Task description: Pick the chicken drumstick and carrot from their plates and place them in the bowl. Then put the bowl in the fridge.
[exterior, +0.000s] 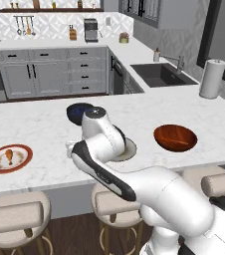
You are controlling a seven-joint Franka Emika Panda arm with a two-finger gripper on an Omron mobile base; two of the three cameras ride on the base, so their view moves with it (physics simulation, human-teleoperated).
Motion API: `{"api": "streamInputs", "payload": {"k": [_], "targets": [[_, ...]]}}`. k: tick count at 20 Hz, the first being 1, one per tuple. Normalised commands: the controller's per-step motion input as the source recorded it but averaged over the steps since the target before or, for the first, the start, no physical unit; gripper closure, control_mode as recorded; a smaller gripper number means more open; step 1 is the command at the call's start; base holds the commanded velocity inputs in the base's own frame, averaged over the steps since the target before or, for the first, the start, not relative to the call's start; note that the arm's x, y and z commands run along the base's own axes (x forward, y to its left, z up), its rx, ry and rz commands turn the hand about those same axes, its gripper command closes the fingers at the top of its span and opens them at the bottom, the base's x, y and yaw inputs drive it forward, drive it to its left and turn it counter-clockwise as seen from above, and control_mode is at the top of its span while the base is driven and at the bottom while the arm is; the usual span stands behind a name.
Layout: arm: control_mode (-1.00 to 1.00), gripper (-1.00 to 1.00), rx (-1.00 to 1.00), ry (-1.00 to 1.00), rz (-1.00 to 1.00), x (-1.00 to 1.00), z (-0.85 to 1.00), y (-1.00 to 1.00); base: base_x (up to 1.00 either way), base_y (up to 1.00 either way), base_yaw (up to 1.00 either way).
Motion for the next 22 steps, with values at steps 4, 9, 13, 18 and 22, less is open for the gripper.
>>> {"api": "streamInputs", "payload": {"k": [4, 9, 13, 18, 22], "targets": [[-1.00, -1.00, 0.23, -0.03, 0.00, -0.29, 0.00, 0.72, 0.00, 0.00, 0.00], [-1.00, -1.00, 0.17, 0.00, 0.11, 0.21, 0.15, 0.58, 0.00, 0.00, 0.00], [-1.00, -1.00, 0.03, 0.00, 0.15, 0.55, 0.00, 0.59, 0.00, 0.00, 0.00], [-1.00, -1.00, -0.05, 0.00, 0.05, 0.61, 0.21, 0.44, 0.00, 0.00, 0.00], [-1.00, -1.00, -0.14, 0.03, 0.00, 0.42, 0.10, 0.73, 0.00, 0.00, 0.00]]}}
